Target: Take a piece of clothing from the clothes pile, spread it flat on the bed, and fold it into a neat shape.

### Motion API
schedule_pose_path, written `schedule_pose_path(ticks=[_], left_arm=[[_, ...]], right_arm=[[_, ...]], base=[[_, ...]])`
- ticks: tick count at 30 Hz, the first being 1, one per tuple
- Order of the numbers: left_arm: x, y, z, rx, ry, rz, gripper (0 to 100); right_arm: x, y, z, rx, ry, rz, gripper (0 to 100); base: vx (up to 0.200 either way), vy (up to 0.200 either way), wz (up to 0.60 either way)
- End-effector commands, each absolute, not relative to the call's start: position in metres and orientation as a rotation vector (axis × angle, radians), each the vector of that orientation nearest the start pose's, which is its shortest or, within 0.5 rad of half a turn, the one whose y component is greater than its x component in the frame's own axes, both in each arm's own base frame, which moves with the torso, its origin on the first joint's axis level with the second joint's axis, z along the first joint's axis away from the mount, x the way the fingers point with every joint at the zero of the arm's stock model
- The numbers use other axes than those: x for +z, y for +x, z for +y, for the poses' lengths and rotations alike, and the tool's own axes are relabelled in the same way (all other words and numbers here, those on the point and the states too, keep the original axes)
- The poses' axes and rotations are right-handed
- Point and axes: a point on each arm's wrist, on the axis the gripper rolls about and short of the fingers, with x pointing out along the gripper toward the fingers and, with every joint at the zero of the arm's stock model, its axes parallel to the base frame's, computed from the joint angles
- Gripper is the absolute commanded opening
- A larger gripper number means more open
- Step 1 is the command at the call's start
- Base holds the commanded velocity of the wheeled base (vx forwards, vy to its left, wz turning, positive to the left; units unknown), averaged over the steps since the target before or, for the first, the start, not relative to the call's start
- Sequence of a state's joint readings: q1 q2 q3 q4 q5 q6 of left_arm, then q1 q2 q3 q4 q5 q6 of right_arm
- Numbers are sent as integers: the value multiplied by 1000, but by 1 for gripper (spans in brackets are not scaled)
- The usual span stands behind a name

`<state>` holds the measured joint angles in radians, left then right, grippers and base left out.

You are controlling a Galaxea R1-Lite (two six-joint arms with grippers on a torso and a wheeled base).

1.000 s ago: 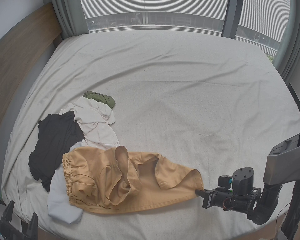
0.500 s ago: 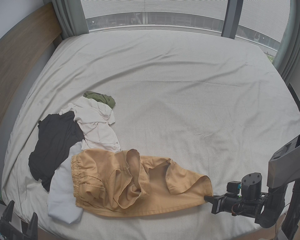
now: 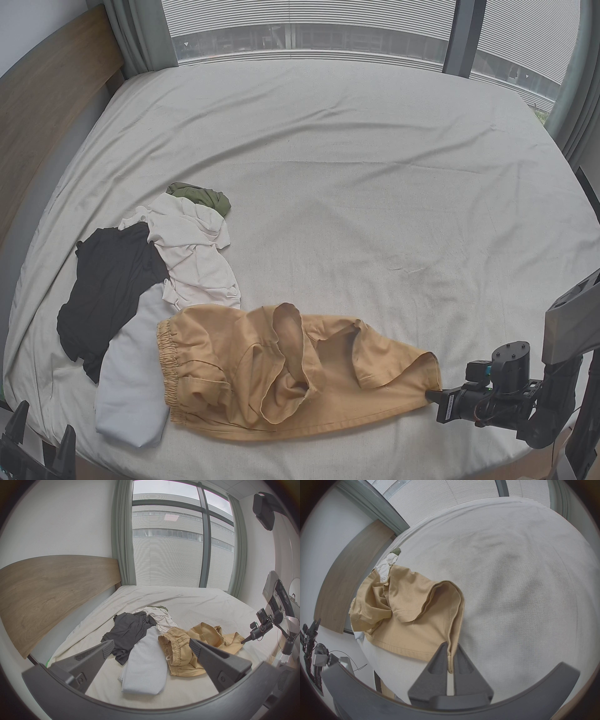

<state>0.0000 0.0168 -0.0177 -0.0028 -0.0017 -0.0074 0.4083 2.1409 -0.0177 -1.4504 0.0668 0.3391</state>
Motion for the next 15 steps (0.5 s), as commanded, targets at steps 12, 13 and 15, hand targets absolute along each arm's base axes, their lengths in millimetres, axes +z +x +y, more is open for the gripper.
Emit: schedule_pose_path(ticks=[12,13,15], left_arm=[[76,-23,0,-2,-6,-3,100],[76,-23,0,-2,-6,-3,100],[76,-23,0,-2,-6,-3,100]], right_arm=[[17,175,62,227,196,854,0],[17,174,59,214,200,860,0],[19,173,55,196,204,866,0]], base=[[0,0,0],[0,0,0],[0,0,0]])
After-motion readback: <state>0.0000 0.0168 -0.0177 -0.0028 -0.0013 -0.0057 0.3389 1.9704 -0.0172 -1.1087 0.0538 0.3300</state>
